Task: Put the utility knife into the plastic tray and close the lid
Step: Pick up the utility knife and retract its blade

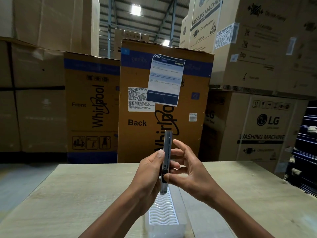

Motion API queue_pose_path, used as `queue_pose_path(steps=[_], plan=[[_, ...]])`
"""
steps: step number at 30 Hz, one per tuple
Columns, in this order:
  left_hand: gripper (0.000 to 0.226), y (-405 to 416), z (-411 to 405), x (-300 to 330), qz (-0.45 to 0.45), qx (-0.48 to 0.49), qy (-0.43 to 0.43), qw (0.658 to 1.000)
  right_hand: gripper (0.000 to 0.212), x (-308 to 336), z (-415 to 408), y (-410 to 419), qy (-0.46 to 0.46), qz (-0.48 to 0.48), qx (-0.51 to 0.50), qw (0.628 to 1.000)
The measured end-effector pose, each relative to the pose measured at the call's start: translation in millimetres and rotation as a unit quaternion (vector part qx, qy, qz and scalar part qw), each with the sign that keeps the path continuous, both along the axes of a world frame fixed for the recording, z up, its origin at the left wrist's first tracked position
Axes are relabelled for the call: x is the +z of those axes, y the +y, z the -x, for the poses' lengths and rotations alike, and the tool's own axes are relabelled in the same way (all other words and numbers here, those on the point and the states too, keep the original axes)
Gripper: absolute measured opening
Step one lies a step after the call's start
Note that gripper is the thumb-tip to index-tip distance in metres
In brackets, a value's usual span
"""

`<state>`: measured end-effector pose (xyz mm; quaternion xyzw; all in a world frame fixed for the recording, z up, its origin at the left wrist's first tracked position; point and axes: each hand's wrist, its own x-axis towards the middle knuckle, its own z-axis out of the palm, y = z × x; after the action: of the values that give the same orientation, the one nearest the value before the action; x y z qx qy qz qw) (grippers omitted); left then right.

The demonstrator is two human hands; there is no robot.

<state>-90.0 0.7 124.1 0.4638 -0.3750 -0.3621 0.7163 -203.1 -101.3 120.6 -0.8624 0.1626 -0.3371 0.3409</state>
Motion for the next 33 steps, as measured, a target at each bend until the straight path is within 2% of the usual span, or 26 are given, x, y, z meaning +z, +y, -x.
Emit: queue_pose_path(steps=[9,13,14,17,20,23,33], plan=[[0.032,-2.5,0.0,-2.9,-0.022,0.025,-0.010,0.999,0.109,-7.0,-0.3,1.8,0.027,0.008,-0.027,0.999],[0.030,-4.8,-1.9,-2.5,-0.025,0.029,0.037,0.999,0.112,-12.8,1.2,4.8,0.038,0.050,-0.046,0.997],[0.031,-5.3,-2.6,-1.8,-0.023,0.030,0.052,0.998,0.105,-15.8,1.5,6.3,0.019,0.071,-0.067,0.995],[0.032,-7.1,-3.8,-0.9,-0.022,0.034,0.091,0.995,0.062,-22.7,3.2,15.0,-0.066,0.172,-0.145,0.972],[0.032,-9.5,-2.7,-0.7,-0.026,0.034,0.121,0.992,0.037,-25.1,1.7,27.0,-0.041,0.259,-0.131,0.956],[0.032,-11.2,-0.9,-1.2,-0.018,0.020,0.149,0.989,0.034,-29.5,-2.5,31.2,0.000,0.273,-0.114,0.955],[0.032,-12.0,-1.9,-5.5,-0.014,0.012,0.158,0.987,0.036,-36.1,-4.6,31.6,0.025,0.265,-0.124,0.956]])
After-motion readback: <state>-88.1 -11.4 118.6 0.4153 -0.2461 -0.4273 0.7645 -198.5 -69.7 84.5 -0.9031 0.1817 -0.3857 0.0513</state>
